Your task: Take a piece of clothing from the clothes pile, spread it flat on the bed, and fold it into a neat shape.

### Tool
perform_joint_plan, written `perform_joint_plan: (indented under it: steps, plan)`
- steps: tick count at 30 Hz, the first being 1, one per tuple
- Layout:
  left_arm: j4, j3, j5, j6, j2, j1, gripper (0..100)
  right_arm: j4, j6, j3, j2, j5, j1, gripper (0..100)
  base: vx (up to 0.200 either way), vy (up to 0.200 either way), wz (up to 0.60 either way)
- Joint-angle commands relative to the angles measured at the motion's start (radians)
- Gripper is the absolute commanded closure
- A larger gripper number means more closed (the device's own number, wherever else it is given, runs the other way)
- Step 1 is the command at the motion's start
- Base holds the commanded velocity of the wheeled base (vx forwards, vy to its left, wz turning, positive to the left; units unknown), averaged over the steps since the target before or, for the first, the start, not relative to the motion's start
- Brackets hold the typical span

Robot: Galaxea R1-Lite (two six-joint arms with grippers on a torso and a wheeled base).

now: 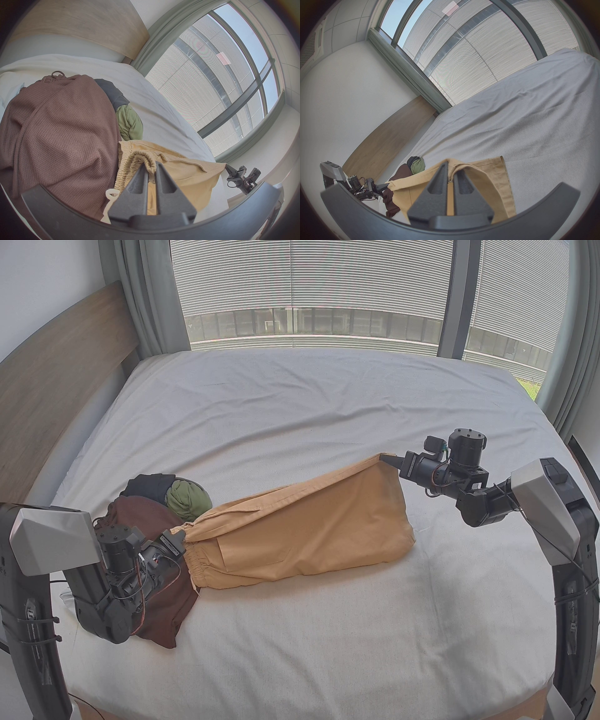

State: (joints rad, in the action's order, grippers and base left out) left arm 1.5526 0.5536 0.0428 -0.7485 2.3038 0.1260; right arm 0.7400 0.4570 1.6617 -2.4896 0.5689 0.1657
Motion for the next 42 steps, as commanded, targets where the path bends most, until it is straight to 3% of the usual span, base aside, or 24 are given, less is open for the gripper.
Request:
perform_joint_plan:
  steps: [1, 32, 33, 42]
  plan:
    - [0.000, 0.019, -0.004, 0.000, 0.028, 0.000, 100, -0.007, 0.000, 0.052, -0.049, -0.011, 0.000, 100, 0.000, 0.000, 0.00]
    - [0.001, 0.092, -0.017, -0.002, 0.074, 0.003, 100, -0.008, 0.002, 0.211, -0.157, -0.043, 0.008, 100, 0.000, 0.000, 0.00]
    - [0.001, 0.098, -0.017, -0.002, 0.075, 0.004, 0, 0.001, 0.002, 0.211, -0.157, -0.041, 0.008, 0, 0.000, 0.000, 0.00]
    - [0.000, 0.138, -0.060, -0.020, 0.068, -0.005, 0, 0.015, 0.002, 0.257, -0.187, -0.075, 0.014, 0, 0.000, 0.000, 0.00]
